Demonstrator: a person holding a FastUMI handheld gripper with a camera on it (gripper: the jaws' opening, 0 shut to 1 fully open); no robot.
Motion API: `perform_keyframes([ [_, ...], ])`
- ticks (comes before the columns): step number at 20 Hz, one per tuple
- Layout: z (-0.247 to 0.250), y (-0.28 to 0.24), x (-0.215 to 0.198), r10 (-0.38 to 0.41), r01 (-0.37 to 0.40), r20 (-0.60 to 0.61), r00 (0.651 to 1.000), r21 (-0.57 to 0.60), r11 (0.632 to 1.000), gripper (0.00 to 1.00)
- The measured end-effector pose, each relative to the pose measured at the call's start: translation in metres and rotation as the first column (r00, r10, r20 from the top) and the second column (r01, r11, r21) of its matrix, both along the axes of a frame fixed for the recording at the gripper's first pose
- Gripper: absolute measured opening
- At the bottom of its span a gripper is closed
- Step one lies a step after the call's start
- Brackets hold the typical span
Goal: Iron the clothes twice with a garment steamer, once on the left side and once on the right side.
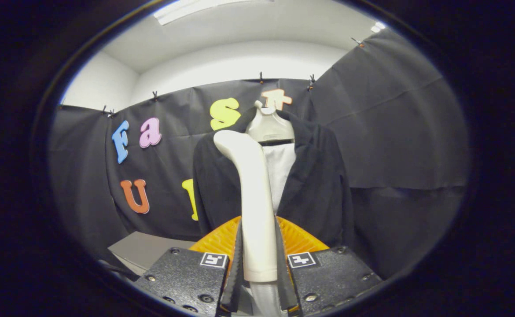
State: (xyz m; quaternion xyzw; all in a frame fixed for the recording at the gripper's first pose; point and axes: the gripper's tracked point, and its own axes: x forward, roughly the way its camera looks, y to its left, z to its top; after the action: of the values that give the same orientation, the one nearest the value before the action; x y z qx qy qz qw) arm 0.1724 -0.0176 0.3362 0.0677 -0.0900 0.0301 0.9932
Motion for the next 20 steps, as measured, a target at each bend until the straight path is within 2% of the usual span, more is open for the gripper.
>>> perform_keyframes([
  [3, 0.004, 0.018, 0.021, -0.001, 0.001, 0.017, 1.000, -0.041, 0.999, 0.37],
  [7, -0.003, 0.021, 0.042, -0.065, 0.067, 0.017, 0.998, -0.100, 0.993, 0.37],
  [20, -0.055, 0.008, 0.049, -0.103, 0.091, -0.092, 0.990, -0.126, 0.988, 0.37],
])
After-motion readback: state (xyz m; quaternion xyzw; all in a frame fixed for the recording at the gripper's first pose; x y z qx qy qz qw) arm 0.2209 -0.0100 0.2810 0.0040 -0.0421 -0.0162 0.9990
